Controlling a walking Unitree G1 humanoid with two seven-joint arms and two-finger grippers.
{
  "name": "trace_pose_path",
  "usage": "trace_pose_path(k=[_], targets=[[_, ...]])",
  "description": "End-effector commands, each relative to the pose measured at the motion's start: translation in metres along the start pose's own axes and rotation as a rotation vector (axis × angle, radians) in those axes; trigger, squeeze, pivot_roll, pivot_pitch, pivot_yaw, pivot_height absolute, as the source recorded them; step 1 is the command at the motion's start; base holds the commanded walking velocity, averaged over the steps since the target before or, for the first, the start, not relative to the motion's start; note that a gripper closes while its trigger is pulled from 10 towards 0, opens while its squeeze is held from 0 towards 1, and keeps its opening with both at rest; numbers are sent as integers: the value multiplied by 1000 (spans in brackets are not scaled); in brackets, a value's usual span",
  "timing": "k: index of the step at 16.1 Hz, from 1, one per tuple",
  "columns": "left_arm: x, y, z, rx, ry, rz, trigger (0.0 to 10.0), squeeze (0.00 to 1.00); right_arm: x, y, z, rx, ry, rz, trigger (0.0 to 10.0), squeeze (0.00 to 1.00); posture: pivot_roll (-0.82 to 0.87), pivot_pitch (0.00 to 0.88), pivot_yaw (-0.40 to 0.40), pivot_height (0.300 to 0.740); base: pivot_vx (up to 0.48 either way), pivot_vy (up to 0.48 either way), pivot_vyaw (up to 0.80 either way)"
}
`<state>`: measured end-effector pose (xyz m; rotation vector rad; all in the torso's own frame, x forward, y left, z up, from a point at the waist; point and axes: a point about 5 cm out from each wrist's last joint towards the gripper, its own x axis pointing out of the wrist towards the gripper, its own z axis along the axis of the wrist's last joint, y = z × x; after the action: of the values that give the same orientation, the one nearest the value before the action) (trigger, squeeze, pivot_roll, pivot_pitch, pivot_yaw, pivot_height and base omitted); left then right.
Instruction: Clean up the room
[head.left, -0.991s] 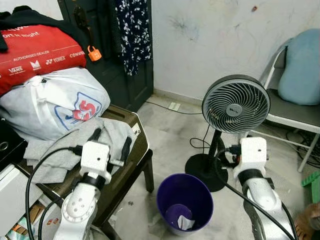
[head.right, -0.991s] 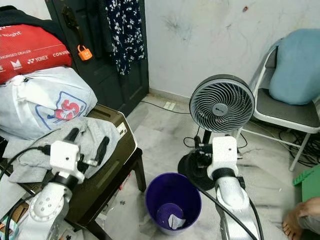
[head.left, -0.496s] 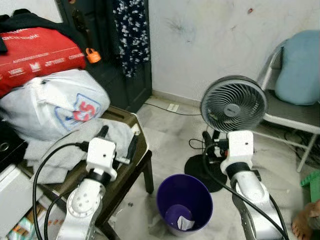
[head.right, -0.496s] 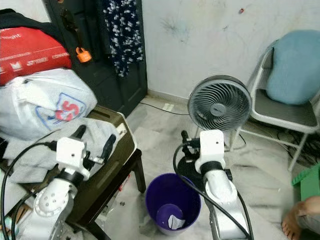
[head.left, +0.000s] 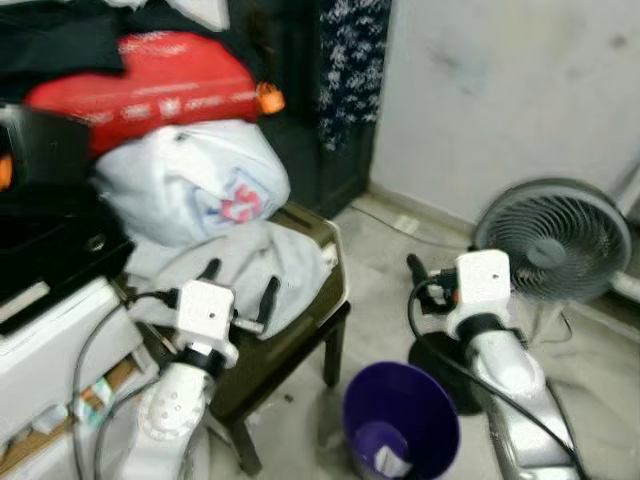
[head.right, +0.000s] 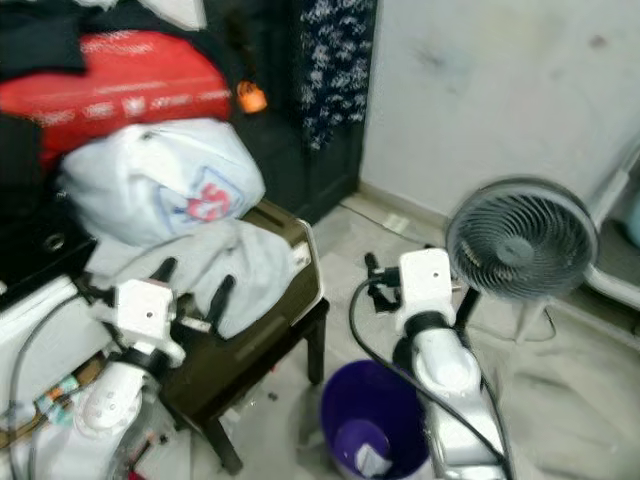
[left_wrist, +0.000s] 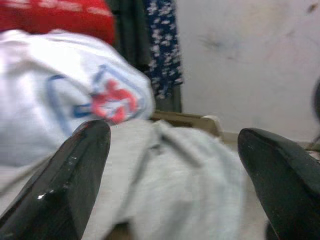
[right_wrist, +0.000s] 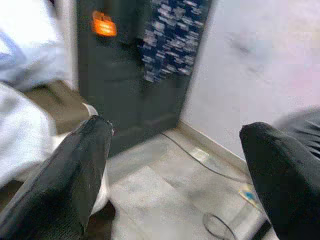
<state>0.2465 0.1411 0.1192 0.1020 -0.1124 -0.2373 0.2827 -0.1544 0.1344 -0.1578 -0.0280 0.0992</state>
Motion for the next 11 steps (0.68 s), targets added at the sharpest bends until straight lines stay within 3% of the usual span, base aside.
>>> trace_pose_path(k=[1, 11], targets=[[3, 1, 2, 12, -12, 3, 10000, 0, 1, -4, -1, 1, 5, -14, 10000, 0, -41, 0, 9, 740, 0, 0, 800], [4, 2, 3, 27, -16, -1, 10000, 0, -2, -4, -4, -10, 13, -17, 10000, 0, -43, 0, 11, 740, 0, 0, 800]])
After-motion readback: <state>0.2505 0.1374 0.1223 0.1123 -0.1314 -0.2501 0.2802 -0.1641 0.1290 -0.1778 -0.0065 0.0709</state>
